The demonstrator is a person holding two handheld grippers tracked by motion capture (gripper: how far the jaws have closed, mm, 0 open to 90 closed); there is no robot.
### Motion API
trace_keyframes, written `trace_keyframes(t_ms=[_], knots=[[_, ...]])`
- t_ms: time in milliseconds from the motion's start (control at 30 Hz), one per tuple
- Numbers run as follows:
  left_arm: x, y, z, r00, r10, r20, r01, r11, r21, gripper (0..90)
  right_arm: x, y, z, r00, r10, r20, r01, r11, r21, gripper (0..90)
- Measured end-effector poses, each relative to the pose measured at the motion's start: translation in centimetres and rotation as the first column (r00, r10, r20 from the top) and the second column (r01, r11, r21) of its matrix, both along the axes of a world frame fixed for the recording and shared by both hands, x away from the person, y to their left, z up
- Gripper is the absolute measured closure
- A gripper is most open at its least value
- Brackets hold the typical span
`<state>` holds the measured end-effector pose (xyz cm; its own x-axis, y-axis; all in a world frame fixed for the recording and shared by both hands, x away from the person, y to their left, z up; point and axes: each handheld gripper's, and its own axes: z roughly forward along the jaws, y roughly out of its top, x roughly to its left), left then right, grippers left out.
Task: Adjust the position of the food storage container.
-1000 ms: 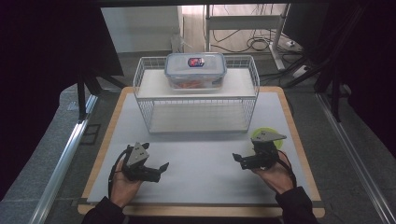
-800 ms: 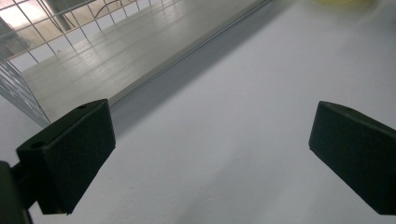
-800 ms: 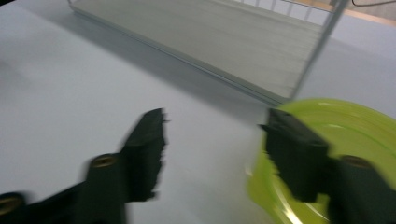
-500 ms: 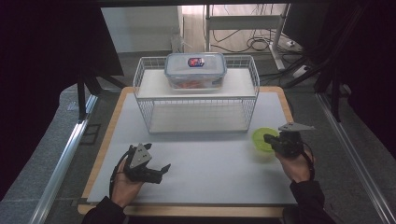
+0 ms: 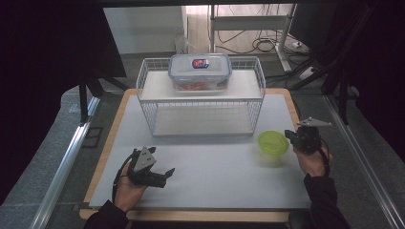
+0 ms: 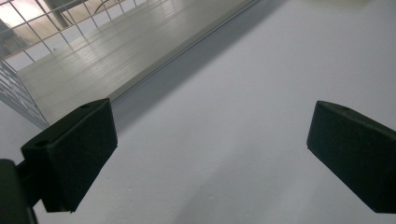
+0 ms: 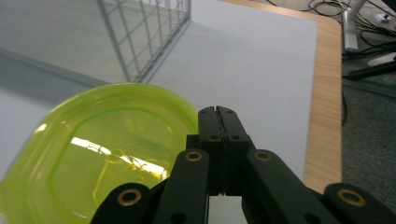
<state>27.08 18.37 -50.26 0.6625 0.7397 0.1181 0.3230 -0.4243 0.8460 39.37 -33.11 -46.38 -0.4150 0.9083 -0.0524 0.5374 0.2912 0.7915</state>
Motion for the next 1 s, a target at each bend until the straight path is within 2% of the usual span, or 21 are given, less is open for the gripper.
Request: trace_keyframes(t_ms=[100, 300, 700, 1000], knots=[[0.0, 0.0, 0.0, 1.0, -0.005, -0.002, 0.005, 0.9998, 0.018, 1.6, 0.2, -0.5, -0.3, 0.9998, -0.021, -0.004, 0.021, 1.0, -0.018, 90.0], [0.0, -0.2, -0.1, 1.0, -0.008, -0.004, 0.008, 0.9995, 0.029, 1.8, 0.5, -0.8, -1.1, 0.9991, -0.022, -0.038, 0.021, 0.999, -0.033, 89.9], [0.0, -0.3, -0.1, 0.9999, -0.013, -0.003, 0.013, 0.9992, 0.037, 1.9, 0.0, 0.2, -1.4, 0.9973, 0.017, -0.072, -0.019, 0.999, -0.036, 90.0], [-0.1, -0.2, -0.1, 0.9999, -0.011, -0.006, 0.011, 0.9993, 0.037, 2.1, -0.8, 1.8, -1.4, 0.9921, 0.078, -0.099, -0.08, 0.997, -0.017, 90.0]])
